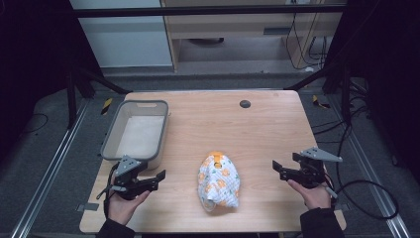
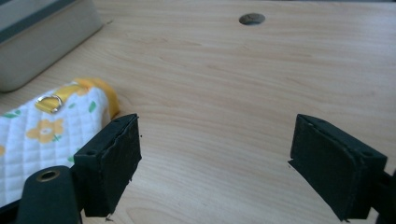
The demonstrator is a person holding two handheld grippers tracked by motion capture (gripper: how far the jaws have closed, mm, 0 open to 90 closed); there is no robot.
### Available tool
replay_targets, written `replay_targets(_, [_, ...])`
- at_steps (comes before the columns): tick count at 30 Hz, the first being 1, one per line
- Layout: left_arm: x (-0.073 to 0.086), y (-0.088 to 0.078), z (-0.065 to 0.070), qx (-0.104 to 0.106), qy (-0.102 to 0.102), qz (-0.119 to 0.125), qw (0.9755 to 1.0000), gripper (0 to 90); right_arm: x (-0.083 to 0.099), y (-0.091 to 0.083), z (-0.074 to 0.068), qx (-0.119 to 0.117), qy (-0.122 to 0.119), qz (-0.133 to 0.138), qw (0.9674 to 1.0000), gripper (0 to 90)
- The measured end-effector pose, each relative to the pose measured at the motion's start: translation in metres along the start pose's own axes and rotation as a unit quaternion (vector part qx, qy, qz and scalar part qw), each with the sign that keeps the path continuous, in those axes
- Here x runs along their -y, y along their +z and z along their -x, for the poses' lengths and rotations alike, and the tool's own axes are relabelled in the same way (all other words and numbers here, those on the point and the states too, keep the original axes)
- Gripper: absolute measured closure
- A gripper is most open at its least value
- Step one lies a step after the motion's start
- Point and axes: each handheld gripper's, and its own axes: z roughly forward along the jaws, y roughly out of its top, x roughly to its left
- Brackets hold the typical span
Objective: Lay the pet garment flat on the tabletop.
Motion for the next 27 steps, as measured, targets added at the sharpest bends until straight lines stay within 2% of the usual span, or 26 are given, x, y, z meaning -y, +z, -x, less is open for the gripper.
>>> replay_targets(8, [-0.019,0.015,0.014,0.010,0.019,0.003,0.9998,25.4,-0.022,0.012,-0.018,-0.027,-0.015,0.011,0.9995,17.2])
replay_targets(13, [-0.025,0.026,0.020,0.016,0.019,0.005,0.9997,27.1,-0.028,0.024,-0.028,-0.041,-0.020,0.009,0.9989,18.8])
replay_targets(20, [-0.027,0.046,0.027,0.018,0.030,-0.014,0.9993,30.2,-0.029,0.045,-0.040,-0.056,-0.028,-0.005,0.9980,20.3])
replay_targets(27, [-0.026,0.065,0.034,0.023,0.031,-0.025,0.9989,31.5,-0.025,0.059,-0.046,-0.069,-0.033,-0.019,0.9969,21.7])
